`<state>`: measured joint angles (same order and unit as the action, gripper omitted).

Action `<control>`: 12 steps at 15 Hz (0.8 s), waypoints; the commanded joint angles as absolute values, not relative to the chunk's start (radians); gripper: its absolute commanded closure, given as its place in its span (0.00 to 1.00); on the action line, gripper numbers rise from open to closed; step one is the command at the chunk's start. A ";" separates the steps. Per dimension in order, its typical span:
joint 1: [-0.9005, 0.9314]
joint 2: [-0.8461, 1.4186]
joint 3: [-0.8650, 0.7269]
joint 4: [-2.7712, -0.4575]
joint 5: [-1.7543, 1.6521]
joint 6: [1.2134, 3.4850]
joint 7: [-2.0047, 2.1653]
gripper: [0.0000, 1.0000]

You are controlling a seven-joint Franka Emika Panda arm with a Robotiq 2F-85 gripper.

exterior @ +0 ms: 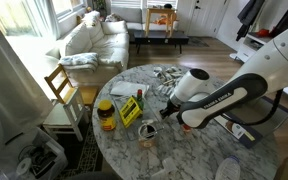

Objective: Turn the clear small jar with the red lid the right way up on the table, pick up the wooden block and put it on the clear small jar with a red lid

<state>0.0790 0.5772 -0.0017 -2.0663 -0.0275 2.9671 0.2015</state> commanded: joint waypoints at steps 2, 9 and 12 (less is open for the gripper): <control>0.077 0.574 -0.005 -2.071 0.002 2.963 0.175 0.77; 0.066 0.416 -0.002 -2.201 0.003 2.944 0.161 0.93; 0.041 0.312 0.046 -2.295 0.009 2.900 0.106 0.93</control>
<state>0.0749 0.4434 -0.0065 -2.1670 -0.0252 2.9526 0.1815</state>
